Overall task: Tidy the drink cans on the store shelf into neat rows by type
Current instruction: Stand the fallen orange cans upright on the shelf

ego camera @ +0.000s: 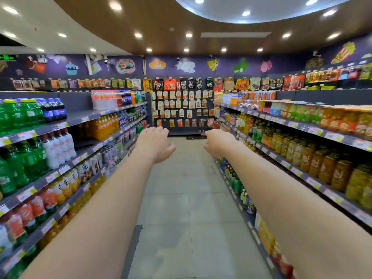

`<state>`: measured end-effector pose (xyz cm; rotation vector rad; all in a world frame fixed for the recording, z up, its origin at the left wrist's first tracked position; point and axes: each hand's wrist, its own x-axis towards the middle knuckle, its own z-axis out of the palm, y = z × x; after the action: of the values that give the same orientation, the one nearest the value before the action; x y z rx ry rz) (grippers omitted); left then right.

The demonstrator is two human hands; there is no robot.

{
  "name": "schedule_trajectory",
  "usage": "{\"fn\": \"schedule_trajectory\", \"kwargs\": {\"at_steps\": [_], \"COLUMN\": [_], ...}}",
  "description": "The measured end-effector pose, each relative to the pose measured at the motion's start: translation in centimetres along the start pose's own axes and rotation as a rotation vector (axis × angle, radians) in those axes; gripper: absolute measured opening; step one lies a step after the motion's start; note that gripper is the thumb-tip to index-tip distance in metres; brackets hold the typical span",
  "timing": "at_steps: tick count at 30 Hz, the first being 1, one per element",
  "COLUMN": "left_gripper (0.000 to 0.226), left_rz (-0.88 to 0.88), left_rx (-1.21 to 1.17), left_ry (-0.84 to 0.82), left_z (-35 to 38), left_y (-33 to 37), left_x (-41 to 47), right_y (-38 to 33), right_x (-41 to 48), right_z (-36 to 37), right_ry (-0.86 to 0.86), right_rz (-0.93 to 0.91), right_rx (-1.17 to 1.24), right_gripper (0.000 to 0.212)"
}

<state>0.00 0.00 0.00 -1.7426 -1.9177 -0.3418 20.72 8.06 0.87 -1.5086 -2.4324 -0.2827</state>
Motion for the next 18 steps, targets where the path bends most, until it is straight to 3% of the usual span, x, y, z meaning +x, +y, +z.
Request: {"fn": "schedule_trajectory", "kwargs": {"at_steps": [8, 18], "left_gripper": [0.058, 0.056], "left_rz": [0.086, 0.132], "left_rx": [-0.001, 0.034], "left_ry": [-0.065, -0.161], "left_z": [8.0, 17.9], "left_y": [2.8, 9.3], "left_x": [6.6, 23.1], "right_y": [5.8, 18.6], "right_x": [4.2, 18.1], "right_z": [5.5, 11.2], "right_ry": [-0.042, -0.015], "right_rz": [0.056, 0.136], "right_rx": [0.001, 0.049], "right_gripper": [0.027, 0.031]}}
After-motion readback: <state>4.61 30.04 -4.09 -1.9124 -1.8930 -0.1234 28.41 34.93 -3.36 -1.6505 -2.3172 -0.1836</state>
